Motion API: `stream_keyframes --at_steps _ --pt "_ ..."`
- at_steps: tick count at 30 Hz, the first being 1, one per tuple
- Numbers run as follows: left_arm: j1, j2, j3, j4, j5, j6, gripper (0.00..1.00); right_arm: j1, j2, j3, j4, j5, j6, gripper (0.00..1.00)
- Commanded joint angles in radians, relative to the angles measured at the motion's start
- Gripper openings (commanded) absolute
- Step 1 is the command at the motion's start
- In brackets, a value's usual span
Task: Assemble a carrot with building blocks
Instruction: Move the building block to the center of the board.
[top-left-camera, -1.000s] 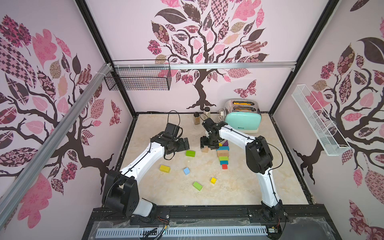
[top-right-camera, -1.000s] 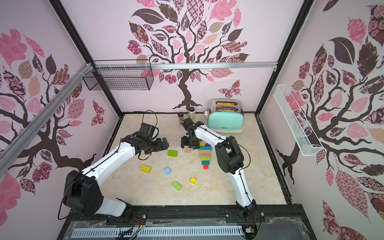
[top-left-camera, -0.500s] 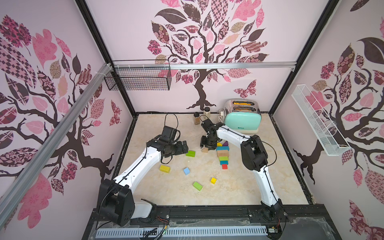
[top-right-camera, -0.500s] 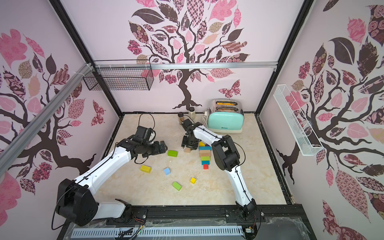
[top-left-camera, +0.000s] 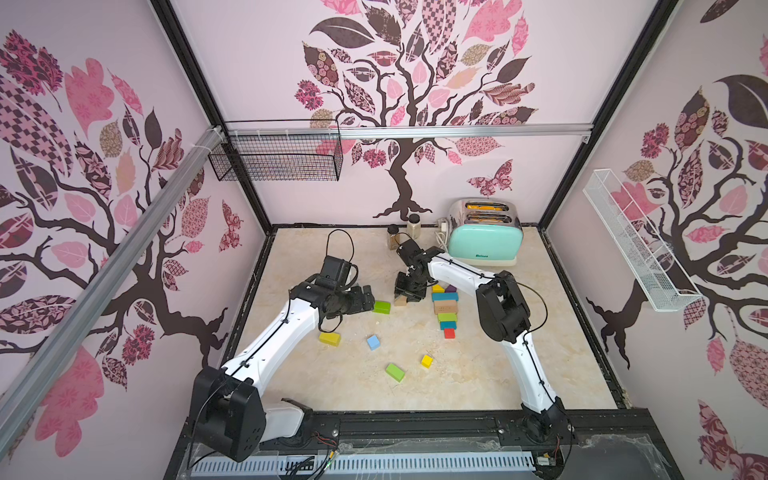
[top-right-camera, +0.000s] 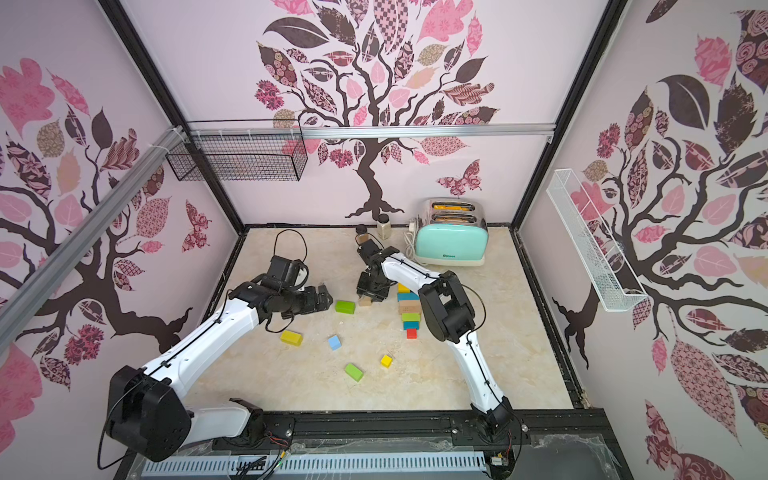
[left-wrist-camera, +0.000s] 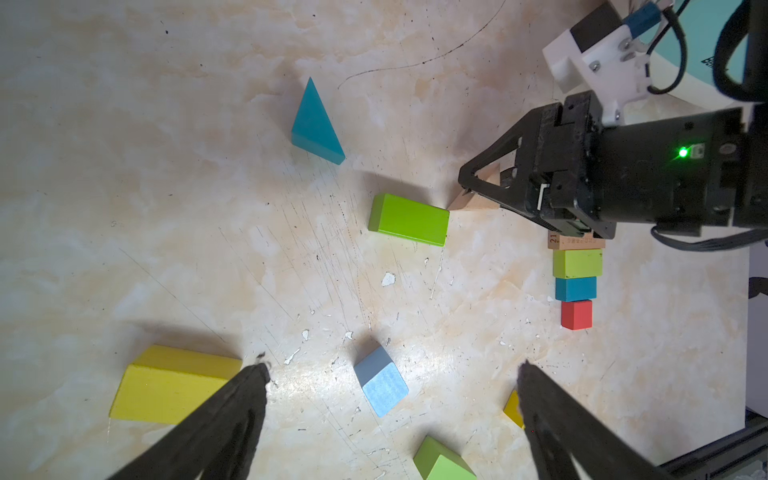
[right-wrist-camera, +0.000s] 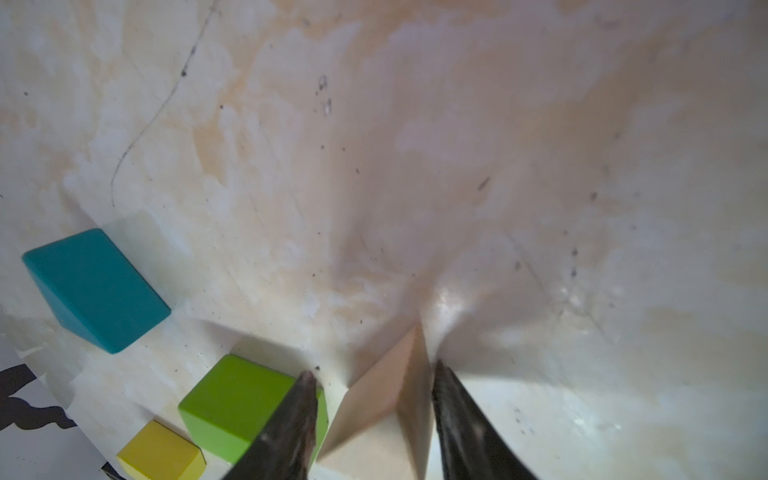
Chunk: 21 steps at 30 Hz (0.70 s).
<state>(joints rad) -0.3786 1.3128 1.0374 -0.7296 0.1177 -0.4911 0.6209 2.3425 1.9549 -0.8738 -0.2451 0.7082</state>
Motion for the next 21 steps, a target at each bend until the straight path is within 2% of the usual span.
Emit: stream_keyframes --at_steps 1,8,12,17,21 --pt "0.006 -0.020 -0.013 0.000 -0.001 0.019 0.98 0.007 0.010 0.019 0.025 -0.019 0.043 0.49" --pt "0.007 -0.021 -0.017 -0.002 -0.001 0.017 0.98 0.019 0.023 0.043 0.015 -0.017 0.050 0.49" --pt "0.009 -0.004 -0.018 0.013 0.003 0.014 0.98 0.019 -0.032 0.001 0.018 0.036 0.011 0.56" --pt "0.079 0.104 0.038 -0.019 0.039 0.005 0.97 0.020 -0.138 -0.038 -0.010 0.110 -0.092 0.62" --pt "0.125 0.199 0.075 0.025 0.034 -0.009 0.95 0.022 -0.217 -0.033 -0.069 0.160 -0.190 0.63"
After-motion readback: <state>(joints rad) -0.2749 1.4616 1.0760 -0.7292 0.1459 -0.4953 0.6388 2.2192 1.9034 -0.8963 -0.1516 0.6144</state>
